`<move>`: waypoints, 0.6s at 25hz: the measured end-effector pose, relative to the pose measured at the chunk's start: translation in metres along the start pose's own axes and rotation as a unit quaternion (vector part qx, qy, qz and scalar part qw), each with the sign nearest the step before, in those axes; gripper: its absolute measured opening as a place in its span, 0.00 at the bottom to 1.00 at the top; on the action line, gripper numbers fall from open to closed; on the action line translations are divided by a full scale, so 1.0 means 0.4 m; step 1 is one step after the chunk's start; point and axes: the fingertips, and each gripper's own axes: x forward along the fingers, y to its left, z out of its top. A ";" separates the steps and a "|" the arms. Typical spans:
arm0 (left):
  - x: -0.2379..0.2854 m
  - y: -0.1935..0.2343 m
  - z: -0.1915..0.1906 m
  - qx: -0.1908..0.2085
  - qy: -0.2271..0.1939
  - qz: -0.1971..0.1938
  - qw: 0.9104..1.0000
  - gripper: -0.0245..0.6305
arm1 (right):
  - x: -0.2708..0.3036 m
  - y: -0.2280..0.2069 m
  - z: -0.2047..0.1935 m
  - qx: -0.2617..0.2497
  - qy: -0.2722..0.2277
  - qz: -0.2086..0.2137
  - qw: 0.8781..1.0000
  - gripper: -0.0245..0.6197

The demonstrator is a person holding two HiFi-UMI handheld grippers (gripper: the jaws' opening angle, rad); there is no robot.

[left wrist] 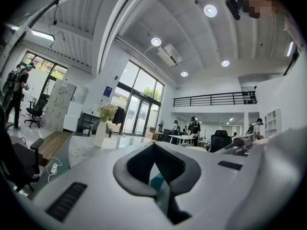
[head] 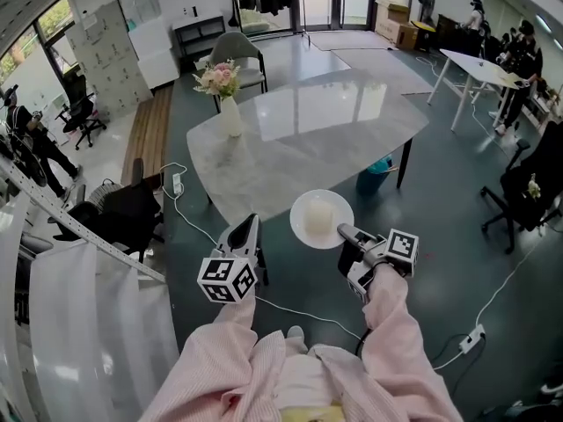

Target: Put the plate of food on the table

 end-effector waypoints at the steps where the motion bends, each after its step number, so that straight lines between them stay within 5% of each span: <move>1: 0.012 0.007 0.000 0.000 0.001 0.000 1.000 0.03 | 0.012 -0.001 0.008 0.001 0.001 0.001 1.000 0.08; 15: 0.181 0.093 -0.026 -0.014 0.019 0.006 1.000 0.03 | 0.165 -0.039 0.139 0.012 0.013 -0.005 1.000 0.08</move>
